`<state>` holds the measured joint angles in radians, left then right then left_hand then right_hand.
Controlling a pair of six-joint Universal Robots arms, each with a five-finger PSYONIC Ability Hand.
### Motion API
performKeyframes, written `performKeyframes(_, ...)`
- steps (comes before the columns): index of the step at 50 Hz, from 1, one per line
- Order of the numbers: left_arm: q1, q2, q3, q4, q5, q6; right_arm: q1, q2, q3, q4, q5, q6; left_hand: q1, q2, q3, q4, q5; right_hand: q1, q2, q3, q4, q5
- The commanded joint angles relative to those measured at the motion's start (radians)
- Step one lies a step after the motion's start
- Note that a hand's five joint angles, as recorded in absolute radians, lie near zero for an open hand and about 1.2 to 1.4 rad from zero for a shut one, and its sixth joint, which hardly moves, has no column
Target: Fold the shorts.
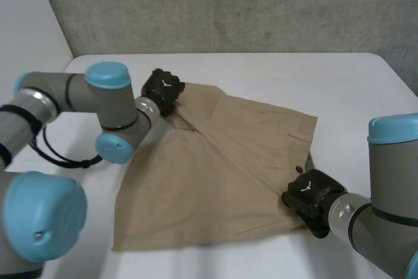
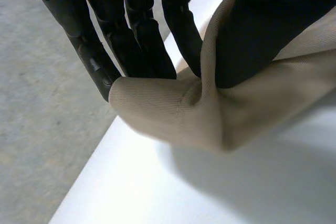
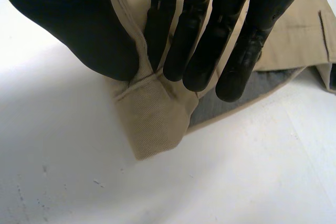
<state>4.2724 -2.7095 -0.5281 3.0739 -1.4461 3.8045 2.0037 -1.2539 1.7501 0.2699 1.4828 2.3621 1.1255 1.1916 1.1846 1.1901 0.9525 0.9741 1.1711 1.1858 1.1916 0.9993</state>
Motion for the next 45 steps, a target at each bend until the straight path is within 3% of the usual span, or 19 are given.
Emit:
performKeyframes(1, 0.007, 0.229, -0.366, 0.098, -0.036, 0.015, -0.017, -0.004, 0.000, 0.003, -0.001, 0.002, 0.271, 0.205, 0.212, 0.206, 0.269, 0.422, 0.225, 0.210, 0.205, 0.222)
performKeyframes(5, 0.006, 0.287, -0.498, 0.138, -0.089, 0.014, -0.016, -0.004, 0.000, 0.003, -0.001, 0.003, 0.271, 0.205, 0.212, 0.206, 0.269, 0.422, 0.225, 0.210, 0.205, 0.222)
performKeyframes(8, 0.007, 0.313, -0.539, 0.143, -0.184, 0.014, -0.011, -0.004, 0.000, 0.003, -0.001, 0.003, 0.271, 0.205, 0.212, 0.206, 0.269, 0.422, 0.225, 0.210, 0.205, 0.222)
performKeyframes(9, 0.006, 0.330, -0.579, 0.138, -0.294, 0.008, -0.009, -0.004, 0.000, 0.003, -0.001, 0.005, 0.271, 0.205, 0.212, 0.206, 0.269, 0.422, 0.225, 0.210, 0.205, 0.222)
performKeyframes(12, 0.006, 0.347, -0.607, 0.137, -0.330, 0.004, -0.008, -0.004, 0.000, 0.003, -0.001, 0.005, 0.189, 0.123, 0.130, 0.125, 0.188, 0.422, 0.225, 0.210, 0.205, 0.222)
performKeyframes(13, 0.006, 0.378, -0.639, 0.137, -0.326, 0.001, -0.008, -0.004, 0.000, 0.003, 0.001, 0.006, -0.009, -0.075, -0.068, -0.073, -0.010, 0.422, 0.225, 0.210, 0.205, 0.222)
performKeyframes(14, 0.001, 0.404, -0.667, 0.138, -0.304, -0.002, -0.008, -0.004, 0.000, 0.003, 0.001, 0.006, -0.345, -0.411, -0.404, -0.409, -0.346, 0.422, 0.225, 0.210, 0.205, 0.222)
performKeyframes(16, -0.005, 0.428, -0.688, 0.140, -0.260, -0.003, -0.008, -0.005, 0.000, 0.003, -0.001, 0.008, -0.652, -0.718, -0.711, -0.717, -0.654, 0.422, 0.225, 0.210, 0.205, 0.222)
performKeyframes(20, -0.005, 0.454, -0.679, 0.144, -0.215, -0.009, -0.008, -0.005, 0.000, 0.003, -0.001, 0.009, -0.671, -0.737, -0.730, -0.736, -0.673, 0.422, 0.225, 0.210, 0.205, 0.222)
performKeyframes(30, 0.024, 0.485, -0.612, 0.144, -0.208, -0.048, -0.011, -0.007, 0.005, 0.002, -0.001, 0.011, -0.657, -0.723, -0.716, -0.721, -0.658, 0.422, 0.225, 0.210, 0.205, 0.222)
performKeyframes(36, 0.092, 0.465, -0.596, 0.086, -0.160, -0.069, -0.017, -0.009, 0.003, -0.001, -0.001, 0.011, -0.633, -0.699, -0.692, -0.698, -0.635, 0.422, 0.225, 0.210, 0.205, 0.222)
performKeyframes(45, 0.116, 0.415, -0.596, 0.008, -0.142, -0.075, -0.016, -0.009, 0.005, -0.003, -0.001, 0.011, -0.618, -0.685, -0.678, -0.683, -0.620, 0.422, 0.225, 0.210, 0.205, 0.222)
